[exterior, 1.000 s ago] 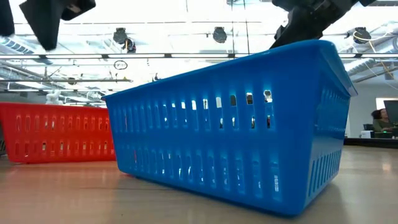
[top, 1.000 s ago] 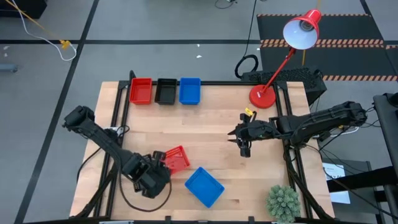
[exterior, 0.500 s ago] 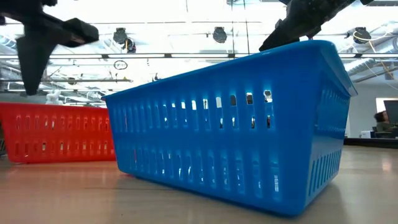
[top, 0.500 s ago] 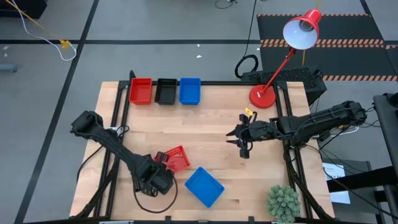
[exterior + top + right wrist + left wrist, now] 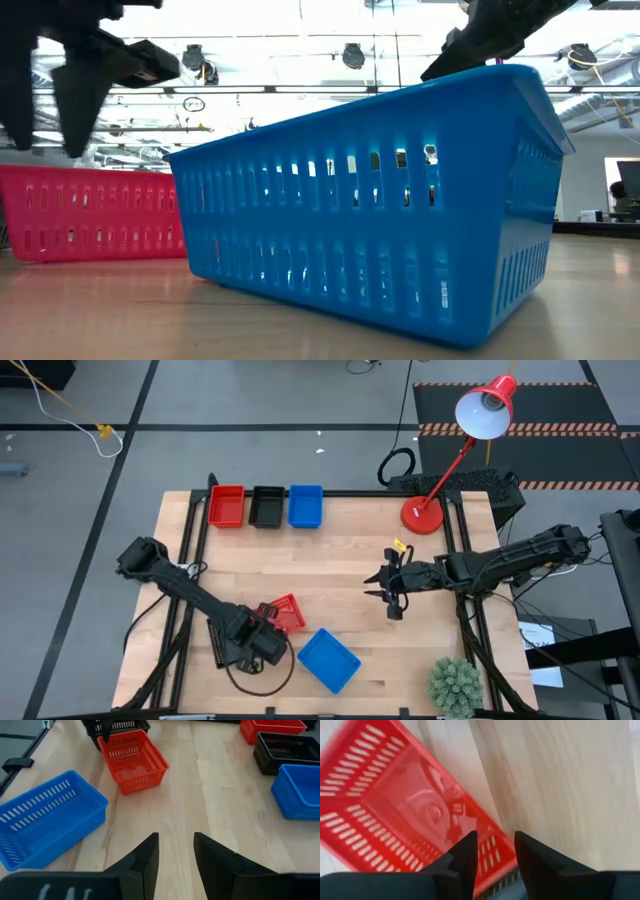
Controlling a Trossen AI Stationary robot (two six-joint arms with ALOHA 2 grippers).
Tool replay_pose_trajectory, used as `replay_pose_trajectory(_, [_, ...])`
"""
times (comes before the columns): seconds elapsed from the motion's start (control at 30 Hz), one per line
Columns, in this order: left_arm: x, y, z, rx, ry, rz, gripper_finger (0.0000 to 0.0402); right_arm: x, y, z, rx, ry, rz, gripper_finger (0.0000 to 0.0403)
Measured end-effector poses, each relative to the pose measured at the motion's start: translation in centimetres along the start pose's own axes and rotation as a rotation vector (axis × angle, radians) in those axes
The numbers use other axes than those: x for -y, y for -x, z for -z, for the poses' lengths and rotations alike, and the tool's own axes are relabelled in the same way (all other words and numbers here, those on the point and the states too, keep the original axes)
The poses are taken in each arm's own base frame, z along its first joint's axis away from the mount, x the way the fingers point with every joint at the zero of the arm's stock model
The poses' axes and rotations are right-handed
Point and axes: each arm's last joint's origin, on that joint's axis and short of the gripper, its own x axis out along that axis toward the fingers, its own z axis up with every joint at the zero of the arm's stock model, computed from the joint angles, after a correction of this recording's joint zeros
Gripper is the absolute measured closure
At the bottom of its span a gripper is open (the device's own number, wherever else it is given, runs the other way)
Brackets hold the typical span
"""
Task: Stack baskets by color
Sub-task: Stack the bottom red bin on top of the stacked red bins
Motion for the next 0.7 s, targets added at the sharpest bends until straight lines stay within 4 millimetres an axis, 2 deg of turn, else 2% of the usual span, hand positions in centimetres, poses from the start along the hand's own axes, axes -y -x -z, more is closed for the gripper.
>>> replay_pose_trajectory(0.13, [-0.3, 0.0, -0.5, 0.037, 0.104, 0.019, 0.027, 0.0, 0.0, 0.0, 0.0, 0.0, 0.0, 0.0284])
replay_pose_trajectory(0.27, [-0.6, -1.0, -0.6, 0.014, 0.215, 0.028, 0.027, -0.1, 0.0, 0.0, 0.0, 0.002, -0.002, 0.0284])
replay_pose_trajectory(0.43, [-0.7, -2.2, -1.3, 0.012, 0.261, 0.051, 0.027, -0.1, 0.0, 0.0, -0.001, 0.003, -0.003, 0.0284])
replay_pose_trajectory(0.53, [-1.3, -2.7, -2.1, 0.067, 0.299, 0.039, 0.027, -0.1, 0.0, 0.0, 0.0, 0.003, -0.003, 0.0284])
replay_pose_trajectory(0.7, [-3.0, -2.5, -2.7, 0.122, 0.383, 0.011, 0.027, -0.1, 0.0, 0.0, 0.0, 0.002, -0.003, 0.0284])
